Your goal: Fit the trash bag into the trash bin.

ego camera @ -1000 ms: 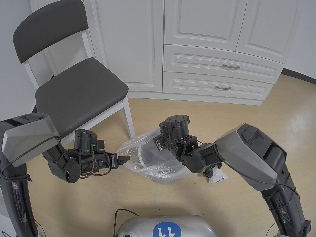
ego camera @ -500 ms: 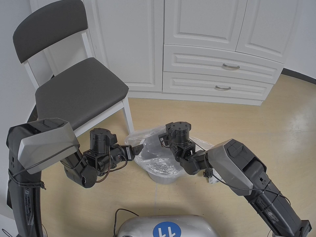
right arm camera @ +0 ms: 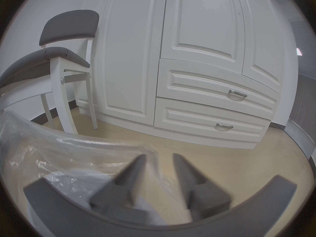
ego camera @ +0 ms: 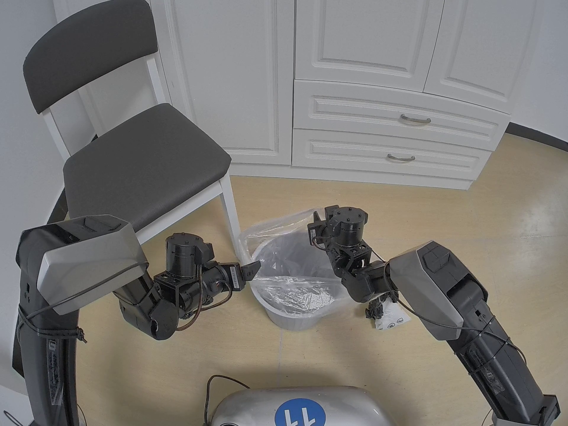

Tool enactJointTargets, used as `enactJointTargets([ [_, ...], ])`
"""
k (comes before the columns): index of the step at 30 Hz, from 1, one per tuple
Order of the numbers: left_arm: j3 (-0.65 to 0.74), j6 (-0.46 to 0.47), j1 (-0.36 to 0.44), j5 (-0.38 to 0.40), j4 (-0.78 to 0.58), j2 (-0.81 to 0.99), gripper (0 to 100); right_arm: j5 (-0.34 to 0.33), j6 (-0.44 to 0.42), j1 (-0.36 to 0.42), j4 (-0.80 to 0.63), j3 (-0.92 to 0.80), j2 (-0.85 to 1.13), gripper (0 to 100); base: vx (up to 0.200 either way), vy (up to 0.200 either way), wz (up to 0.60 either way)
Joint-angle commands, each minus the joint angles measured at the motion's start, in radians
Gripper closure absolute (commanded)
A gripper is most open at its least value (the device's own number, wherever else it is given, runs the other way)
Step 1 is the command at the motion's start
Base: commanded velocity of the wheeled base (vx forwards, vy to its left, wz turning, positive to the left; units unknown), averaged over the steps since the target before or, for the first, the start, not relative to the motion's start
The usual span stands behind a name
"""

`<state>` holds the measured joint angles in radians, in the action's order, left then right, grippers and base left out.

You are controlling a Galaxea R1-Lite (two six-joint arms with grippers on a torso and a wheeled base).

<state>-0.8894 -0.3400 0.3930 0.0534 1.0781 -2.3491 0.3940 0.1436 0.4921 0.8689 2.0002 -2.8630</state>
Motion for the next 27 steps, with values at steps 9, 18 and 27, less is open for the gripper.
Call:
enactJointTargets([
  [9,0.001,-0.002,0.041,-0.035,-0.003,0.007,0,0.008,0.048,-0.032,-0.077,-0.169,0.146,0,0.0,0.0,0.0],
  [18,-0.083,-0.004,0.113,-0.179,-0.122,0.001,0,0.008,0.048,-0.107,-0.091,-0.193,0.136,0,0.0,0.0,0.0],
  [27,-0.25,-0.102,0.19,-0.308,-0.302,-0.053,0,0.019,0.044,-0.124,-0.093,-0.348,0.195,0,0.0,0.0,0.0],
])
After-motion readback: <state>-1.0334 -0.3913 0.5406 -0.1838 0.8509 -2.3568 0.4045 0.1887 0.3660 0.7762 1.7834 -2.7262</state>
